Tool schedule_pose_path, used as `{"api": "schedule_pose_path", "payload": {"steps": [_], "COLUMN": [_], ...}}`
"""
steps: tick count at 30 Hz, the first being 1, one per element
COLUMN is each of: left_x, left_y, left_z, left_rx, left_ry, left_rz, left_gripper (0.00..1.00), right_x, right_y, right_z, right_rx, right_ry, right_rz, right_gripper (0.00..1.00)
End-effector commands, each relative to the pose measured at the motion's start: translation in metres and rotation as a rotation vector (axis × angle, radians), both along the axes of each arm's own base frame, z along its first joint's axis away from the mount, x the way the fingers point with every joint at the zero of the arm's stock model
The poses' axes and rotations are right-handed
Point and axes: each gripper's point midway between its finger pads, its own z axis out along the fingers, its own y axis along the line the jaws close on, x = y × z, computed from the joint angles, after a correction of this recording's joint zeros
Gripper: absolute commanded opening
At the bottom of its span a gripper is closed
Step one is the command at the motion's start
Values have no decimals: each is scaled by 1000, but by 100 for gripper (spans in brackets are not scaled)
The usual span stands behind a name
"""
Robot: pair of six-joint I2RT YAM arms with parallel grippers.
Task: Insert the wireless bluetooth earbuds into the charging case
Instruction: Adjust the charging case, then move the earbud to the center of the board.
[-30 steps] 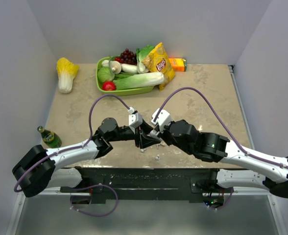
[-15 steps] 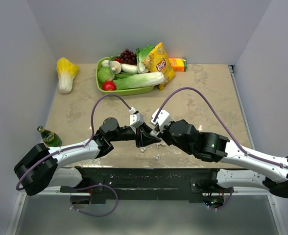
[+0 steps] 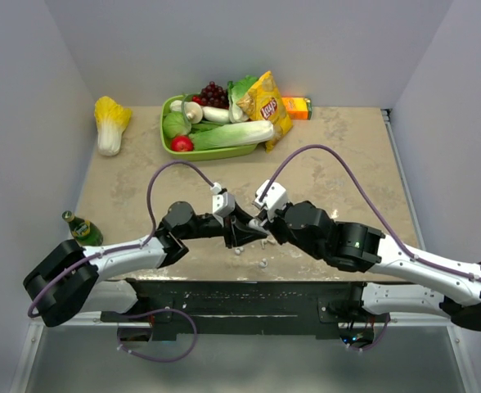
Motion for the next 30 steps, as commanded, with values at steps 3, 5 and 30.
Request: {"api": "schedule_pose_path", "payload": {"steps": [3, 5, 30], "left_x": [1, -1, -29], "left_y": [18, 24, 97], "left_z": [30, 38, 104], "left_rx": [-175, -219, -651], "left_ry": [-121, -144, -340], "left_rz": [83, 105, 264], "left_gripper": [0, 0, 0], "right_x": [3, 3, 17], "right_y": [4, 3, -17], "right_z": [48, 57, -2], "right_rx": [247, 290, 575], "right_ry": [-2, -2, 175], "right_rz": [-84, -100, -291], "right_gripper": [32, 40, 60]}}
